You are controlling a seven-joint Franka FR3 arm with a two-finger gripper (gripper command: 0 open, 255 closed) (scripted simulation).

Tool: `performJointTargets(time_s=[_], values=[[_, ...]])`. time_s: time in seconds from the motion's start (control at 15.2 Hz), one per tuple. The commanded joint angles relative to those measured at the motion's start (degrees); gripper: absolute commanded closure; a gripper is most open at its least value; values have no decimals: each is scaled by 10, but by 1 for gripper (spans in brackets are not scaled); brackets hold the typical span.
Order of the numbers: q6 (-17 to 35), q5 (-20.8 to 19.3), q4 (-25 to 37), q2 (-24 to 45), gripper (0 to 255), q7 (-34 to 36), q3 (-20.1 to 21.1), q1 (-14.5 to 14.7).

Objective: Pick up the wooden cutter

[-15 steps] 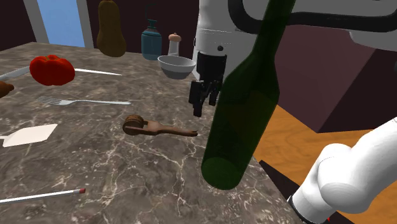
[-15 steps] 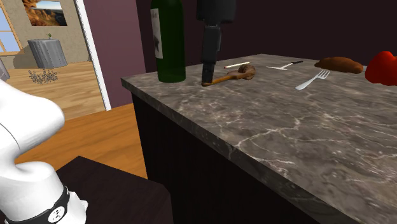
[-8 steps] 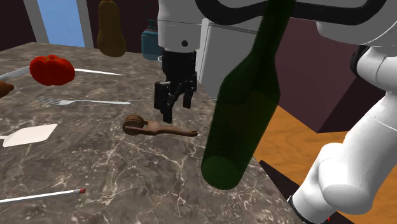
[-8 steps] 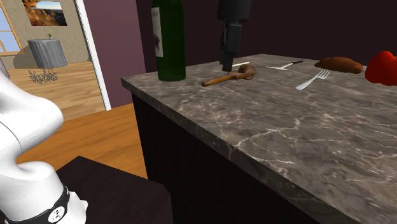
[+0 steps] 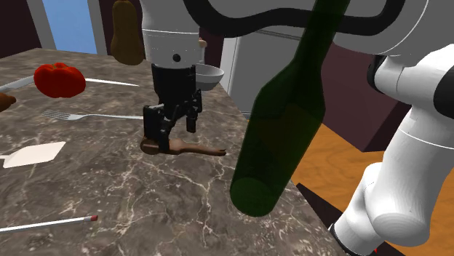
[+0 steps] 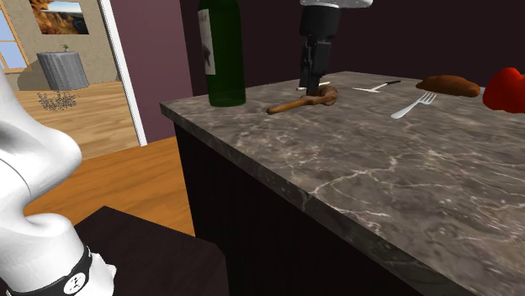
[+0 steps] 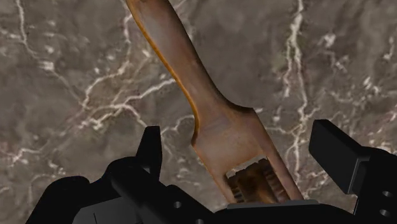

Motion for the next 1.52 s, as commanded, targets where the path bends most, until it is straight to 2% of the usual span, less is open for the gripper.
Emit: performJointTargets(time_s=[0.0, 0.26, 0.33, 0.92, 1.45], values=[[16, 0, -17, -1, 0, -1, 0, -1], [37, 2, -40, -4, 0, -2, -1, -2], [37, 2, -41, -5, 255, -2, -1, -2], [37, 2, -40, -4, 255, -2, -1, -2], [-29, -5, 37, 9, 255, 3, 2, 4]])
